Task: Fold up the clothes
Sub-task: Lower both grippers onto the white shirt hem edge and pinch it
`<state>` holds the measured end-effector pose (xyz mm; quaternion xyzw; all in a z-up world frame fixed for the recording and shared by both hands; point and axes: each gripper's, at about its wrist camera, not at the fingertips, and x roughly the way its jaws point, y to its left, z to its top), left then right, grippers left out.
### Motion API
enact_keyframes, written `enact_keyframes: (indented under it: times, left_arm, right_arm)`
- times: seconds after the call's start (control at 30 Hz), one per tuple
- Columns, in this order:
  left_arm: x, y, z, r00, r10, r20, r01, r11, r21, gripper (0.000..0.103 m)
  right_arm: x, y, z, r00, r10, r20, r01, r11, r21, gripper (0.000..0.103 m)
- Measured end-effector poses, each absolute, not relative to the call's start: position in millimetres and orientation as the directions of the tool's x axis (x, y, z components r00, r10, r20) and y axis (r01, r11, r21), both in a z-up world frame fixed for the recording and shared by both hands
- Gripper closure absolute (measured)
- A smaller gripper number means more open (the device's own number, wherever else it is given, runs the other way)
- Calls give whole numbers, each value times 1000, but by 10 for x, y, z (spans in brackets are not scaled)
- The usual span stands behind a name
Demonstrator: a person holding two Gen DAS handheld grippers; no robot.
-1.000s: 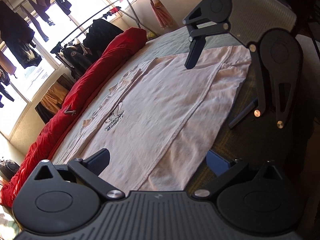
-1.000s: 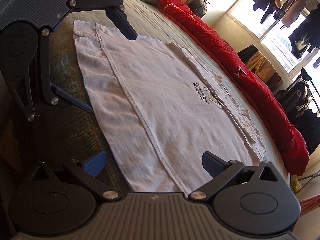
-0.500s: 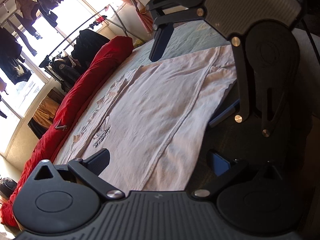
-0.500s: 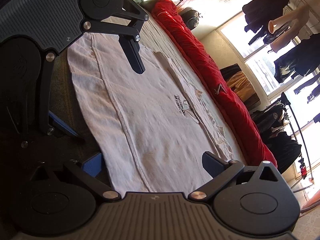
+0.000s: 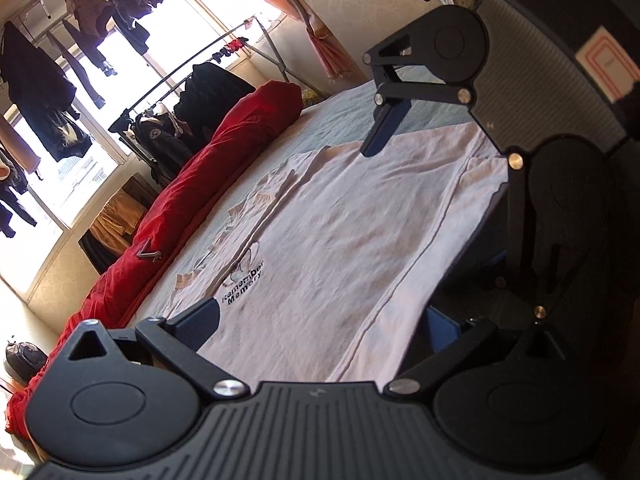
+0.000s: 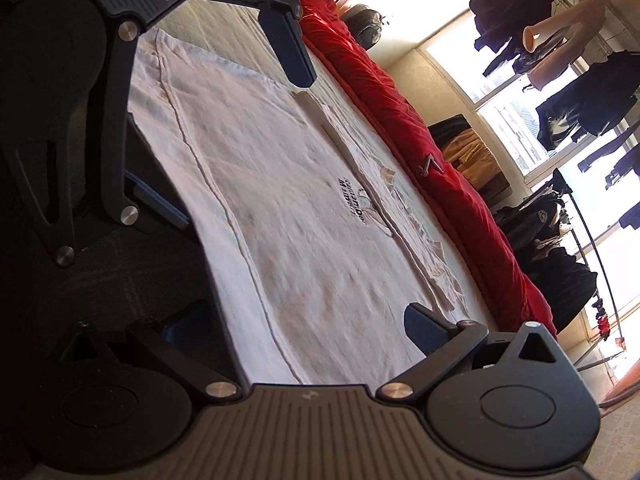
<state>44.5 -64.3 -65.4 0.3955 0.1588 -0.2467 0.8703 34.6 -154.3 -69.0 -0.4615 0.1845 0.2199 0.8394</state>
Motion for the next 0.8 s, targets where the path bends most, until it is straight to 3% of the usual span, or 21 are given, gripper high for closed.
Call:
enact_keyframes:
  times: [0.37,0.8]
  left_arm:
    - [544,-677,-808,835,-274,-477,543,542,641,1]
    - [515,79,-886,891,-23,-454,408,481,776,1]
  right_arm:
    - [430,-1558,-658,850,168,-500,-511,496,-702,0]
    - [511,-1998,-748,857,59,-511,-461,529,-712,0]
